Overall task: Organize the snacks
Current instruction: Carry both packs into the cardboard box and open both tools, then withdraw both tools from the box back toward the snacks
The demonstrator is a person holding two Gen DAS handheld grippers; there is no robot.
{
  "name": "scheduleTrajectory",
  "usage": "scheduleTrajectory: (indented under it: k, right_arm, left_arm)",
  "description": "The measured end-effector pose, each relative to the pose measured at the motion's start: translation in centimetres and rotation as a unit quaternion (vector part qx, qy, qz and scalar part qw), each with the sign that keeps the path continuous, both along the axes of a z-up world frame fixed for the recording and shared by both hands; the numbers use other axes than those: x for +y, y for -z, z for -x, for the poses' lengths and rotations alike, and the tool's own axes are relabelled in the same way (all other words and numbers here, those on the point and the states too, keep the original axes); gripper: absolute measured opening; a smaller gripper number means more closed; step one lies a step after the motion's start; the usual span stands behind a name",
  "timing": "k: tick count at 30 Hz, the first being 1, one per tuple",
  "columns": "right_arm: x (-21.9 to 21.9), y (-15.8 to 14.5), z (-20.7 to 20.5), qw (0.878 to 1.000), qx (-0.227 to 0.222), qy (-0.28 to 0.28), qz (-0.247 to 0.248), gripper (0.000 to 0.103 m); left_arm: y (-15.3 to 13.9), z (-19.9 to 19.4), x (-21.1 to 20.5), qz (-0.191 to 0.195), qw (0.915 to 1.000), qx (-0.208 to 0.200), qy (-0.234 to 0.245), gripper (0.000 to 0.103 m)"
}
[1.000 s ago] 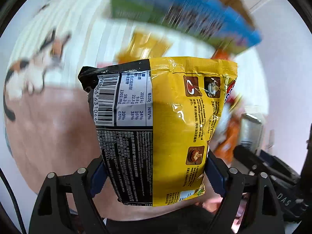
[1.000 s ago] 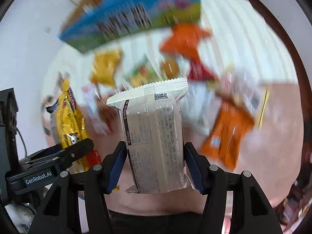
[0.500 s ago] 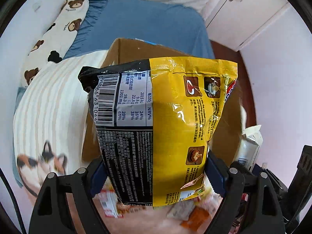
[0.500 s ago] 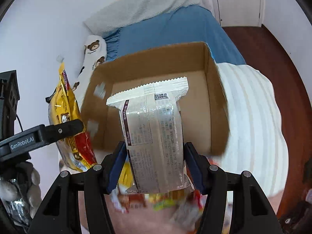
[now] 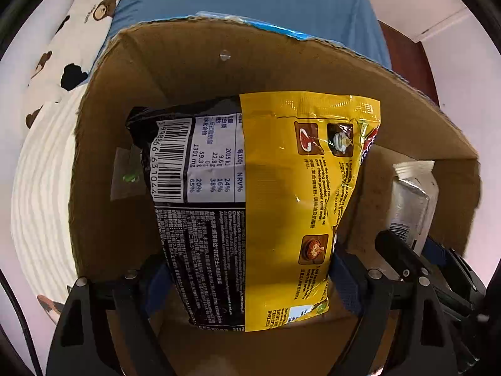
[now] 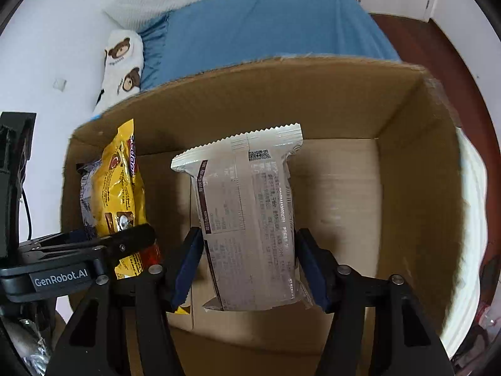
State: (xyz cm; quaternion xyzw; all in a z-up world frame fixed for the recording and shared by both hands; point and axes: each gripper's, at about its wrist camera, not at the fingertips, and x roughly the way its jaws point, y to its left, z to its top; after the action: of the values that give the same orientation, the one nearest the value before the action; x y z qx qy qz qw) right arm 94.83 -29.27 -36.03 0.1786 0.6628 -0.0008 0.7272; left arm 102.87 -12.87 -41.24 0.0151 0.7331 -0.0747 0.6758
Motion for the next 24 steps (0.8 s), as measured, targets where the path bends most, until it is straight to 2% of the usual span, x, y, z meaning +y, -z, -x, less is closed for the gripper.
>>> scheduleTrajectory:
  k: [4, 5, 6, 10, 11, 13, 16, 20, 24]
  right_arm:
    - [-0.8, 1.3, -1.1, 1.000, -0.005, -0.015, 0.023, 0.086]
    - [-1.0, 1.3, -1.2, 1.000, -0.005, -0.015, 0.024, 0.091]
    - [-1.2, 1.6, -1.1, 1.000, -0.004, -0.015, 0.025, 0.093]
    - [-1.3, 1.0, 0.1, 1.000, 0.001, -0.017, 0.024, 0.094]
    - [-1.5, 0.9, 0.3, 1.000, -0.001, -0.018, 0.024, 0.094]
    - [-1.6, 0.1, 1.6, 0.999, -0.001, -0.018, 0.027, 0.094]
    - [-1.3, -1.0, 2.5, 0.999, -0.009, -0.026, 0.039, 0.094]
    - [-0.8, -2.7, 4.4, 0.997, -0.026, -0.037, 0.061, 0.094]
    - [-0.4, -4.4, 6.7, 0.995, -0.046, -0.040, 0.078, 0.094]
  left_arm:
    - [1.8, -2.9, -0.1, -0.004, 0.9999, -0.008, 0.011, 0.087]
    - [0.6, -2.3, -1.0, -0.003, 0.9999, -0.007, 0.012, 0.088]
    - [0.8, -2.8, -1.2, 0.000, 0.9999, -0.005, 0.013, 0.088]
    - [1.3, -4.0, -1.4, 0.010, 0.9999, -0.008, 0.010, 0.088]
    - [0.2, -3.3, -2.0, 0.010, 0.9998, -0.014, 0.006, 0.088]
    - [0.3, -3.9, -2.2, 0.007, 0.9998, -0.020, 0.000, 0.088]
    - [-2.7, -1.2, -1.9, 0.016, 0.9994, -0.029, -0.005, 0.088]
    - [-7.0, 3.6, -2.5, 0.007, 0.9973, -0.072, 0.000, 0.088]
    - [-9.1, 6.6, -2.7, -0.002, 0.9931, -0.117, -0.003, 0.088]
